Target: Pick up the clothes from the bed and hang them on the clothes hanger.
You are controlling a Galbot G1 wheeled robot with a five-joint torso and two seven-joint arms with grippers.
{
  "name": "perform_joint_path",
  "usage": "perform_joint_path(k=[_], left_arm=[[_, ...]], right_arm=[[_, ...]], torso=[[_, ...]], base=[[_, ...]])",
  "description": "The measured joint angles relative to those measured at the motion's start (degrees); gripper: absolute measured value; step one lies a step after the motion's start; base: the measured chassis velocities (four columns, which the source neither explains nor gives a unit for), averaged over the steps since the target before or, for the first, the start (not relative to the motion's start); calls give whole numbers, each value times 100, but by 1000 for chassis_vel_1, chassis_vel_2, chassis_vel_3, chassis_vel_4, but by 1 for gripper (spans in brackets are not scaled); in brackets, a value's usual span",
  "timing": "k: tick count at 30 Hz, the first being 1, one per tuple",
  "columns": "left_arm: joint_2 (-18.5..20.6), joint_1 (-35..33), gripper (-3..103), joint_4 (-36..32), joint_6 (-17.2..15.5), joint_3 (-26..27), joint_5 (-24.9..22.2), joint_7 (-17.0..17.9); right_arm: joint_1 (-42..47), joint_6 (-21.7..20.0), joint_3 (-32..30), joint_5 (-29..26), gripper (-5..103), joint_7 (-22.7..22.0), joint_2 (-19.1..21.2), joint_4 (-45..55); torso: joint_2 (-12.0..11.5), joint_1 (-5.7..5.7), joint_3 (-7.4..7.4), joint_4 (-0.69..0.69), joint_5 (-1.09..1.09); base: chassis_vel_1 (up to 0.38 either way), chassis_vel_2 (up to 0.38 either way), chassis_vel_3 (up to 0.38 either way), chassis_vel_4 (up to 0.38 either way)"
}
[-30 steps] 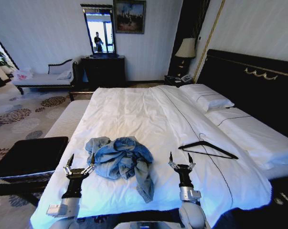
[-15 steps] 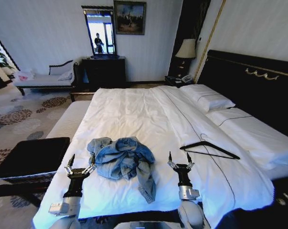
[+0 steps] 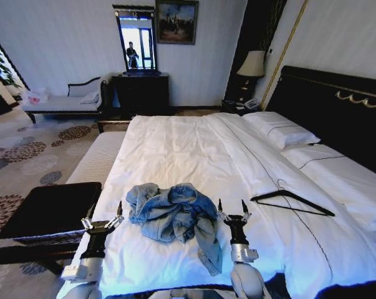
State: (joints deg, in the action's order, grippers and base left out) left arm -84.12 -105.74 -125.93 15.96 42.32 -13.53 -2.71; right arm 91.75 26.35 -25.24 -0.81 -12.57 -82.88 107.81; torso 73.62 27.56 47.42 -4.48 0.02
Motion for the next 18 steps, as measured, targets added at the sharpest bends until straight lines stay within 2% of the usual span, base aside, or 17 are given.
perform_joint_path(k=[3,6,8,10,11,13,15,16,18], left_arm=[[33,11,100,23,-58,2,-14,1],[164,147,100,150,-250,39,-46,-12],[468,434,100,453,-531,103,-286,-168],[577,499,100,541,-608,103,-396,-235],[858,619,100,727,-756,64,-682,-436],[1289,754,100,992,-846,-64,-1005,-964],[1631,974,100,1324,-814,-230,-1160,-1775],[1631,974,100,1324,-814,-230,-1160,-1775],[1823,1178,100,1567,-814,-392,-1277,-2220]], right_arm=[[-13,3,3,0,100,-21,-5,-22],[-50,9,18,3,100,-90,-6,-56],[-95,10,23,9,100,-167,1,-84],[-105,10,24,12,100,-179,5,-94],[-127,10,20,18,100,-203,18,-117],[-157,10,8,21,100,-229,48,-155],[-188,10,-7,18,100,-244,75,-196],[-188,10,-7,18,100,-244,75,-196],[-207,10,-18,18,100,-256,88,-240]], torso=[[1,0,0,1,0],[0,1,0,2,-1],[0,3,0,1,-5],[0,3,0,1,-5],[0,4,1,1,-4],[0,3,1,1,-3],[0,3,1,1,-3],[0,3,1,1,-3],[-1,4,1,1,-3]], base=[[-2,-25,6,17],[0,0,0,0],[0,0,0,0],[0,0,0,0],[0,0,0,0],[0,0,0,0],[0,0,0,0],[0,0,0,0],[0,0,0,0]])
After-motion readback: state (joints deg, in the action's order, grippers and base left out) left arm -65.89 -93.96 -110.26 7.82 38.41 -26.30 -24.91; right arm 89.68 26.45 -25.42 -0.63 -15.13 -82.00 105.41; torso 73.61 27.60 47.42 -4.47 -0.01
